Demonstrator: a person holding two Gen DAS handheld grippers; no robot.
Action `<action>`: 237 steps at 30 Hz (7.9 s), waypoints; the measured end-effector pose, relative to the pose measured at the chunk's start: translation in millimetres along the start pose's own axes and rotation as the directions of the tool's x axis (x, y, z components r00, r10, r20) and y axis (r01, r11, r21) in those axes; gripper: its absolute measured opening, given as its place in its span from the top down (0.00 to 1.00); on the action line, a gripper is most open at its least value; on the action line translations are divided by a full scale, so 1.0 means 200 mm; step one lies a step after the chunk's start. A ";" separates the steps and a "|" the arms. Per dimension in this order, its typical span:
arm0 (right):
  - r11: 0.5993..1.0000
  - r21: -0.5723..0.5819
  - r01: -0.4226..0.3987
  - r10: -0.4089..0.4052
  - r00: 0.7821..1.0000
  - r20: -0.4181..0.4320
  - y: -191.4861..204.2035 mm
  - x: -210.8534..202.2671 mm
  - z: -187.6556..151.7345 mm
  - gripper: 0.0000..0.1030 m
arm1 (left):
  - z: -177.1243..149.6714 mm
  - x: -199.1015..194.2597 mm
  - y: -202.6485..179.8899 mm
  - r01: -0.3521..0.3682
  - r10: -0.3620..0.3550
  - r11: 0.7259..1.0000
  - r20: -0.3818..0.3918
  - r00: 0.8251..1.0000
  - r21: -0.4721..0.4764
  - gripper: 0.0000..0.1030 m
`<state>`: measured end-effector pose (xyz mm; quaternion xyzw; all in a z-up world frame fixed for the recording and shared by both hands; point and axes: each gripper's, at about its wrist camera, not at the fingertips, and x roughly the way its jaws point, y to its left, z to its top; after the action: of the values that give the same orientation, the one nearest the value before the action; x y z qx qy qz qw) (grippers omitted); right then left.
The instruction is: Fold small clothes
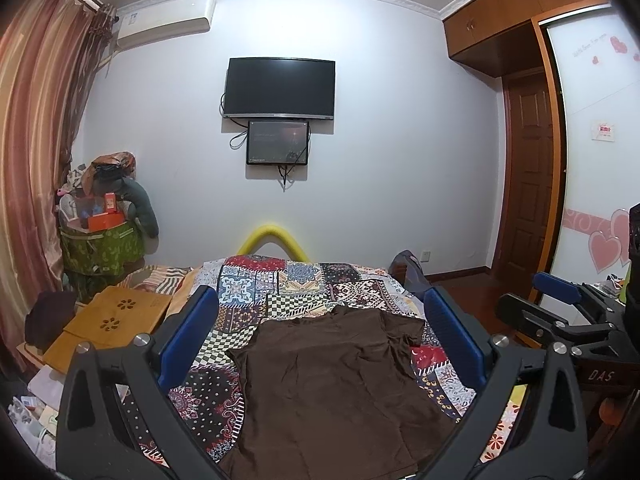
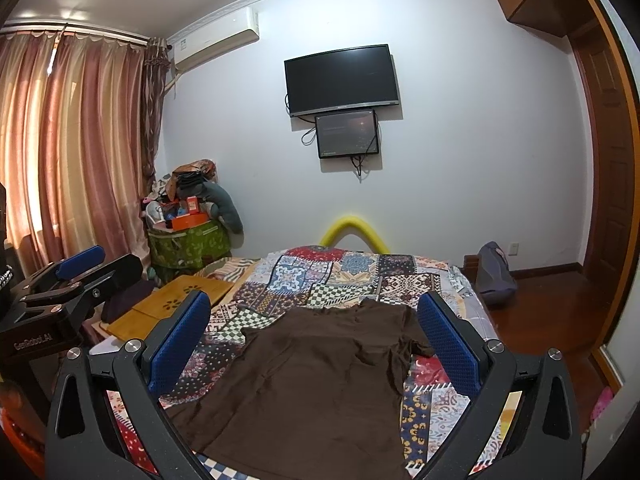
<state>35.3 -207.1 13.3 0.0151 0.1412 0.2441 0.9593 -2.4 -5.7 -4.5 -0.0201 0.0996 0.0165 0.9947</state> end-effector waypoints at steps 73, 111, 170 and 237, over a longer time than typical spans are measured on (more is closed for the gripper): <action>0.993 -0.119 0.002 -0.051 0.912 -0.407 -0.30 1.20 -0.27 0.24 | -0.63 1.55 0.84 -0.199 0.035 0.966 -0.681 0.731 -0.163 0.04; 0.968 -0.132 -0.212 0.064 0.721 -0.690 -0.40 1.83 -0.62 0.35 | -0.85 2.00 1.12 -0.133 -0.190 0.909 -0.679 0.709 -0.394 0.86; 0.993 -0.089 -0.072 -0.011 0.712 -0.702 -0.73 1.72 -0.63 0.24 | -0.67 2.35 1.27 -0.207 -0.041 0.916 -0.592 0.805 -0.344 0.90; 0.974 0.059 -0.218 0.205 0.740 -0.640 -0.28 2.06 -0.34 0.24 | -0.64 2.18 0.83 -0.009 -0.083 0.991 -0.682 0.726 -0.130 0.29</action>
<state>387.9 -64.5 -166.2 -0.0626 0.4557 0.3429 0.8191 393.9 167.2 -222.6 -0.0886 0.4582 -0.0060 0.8844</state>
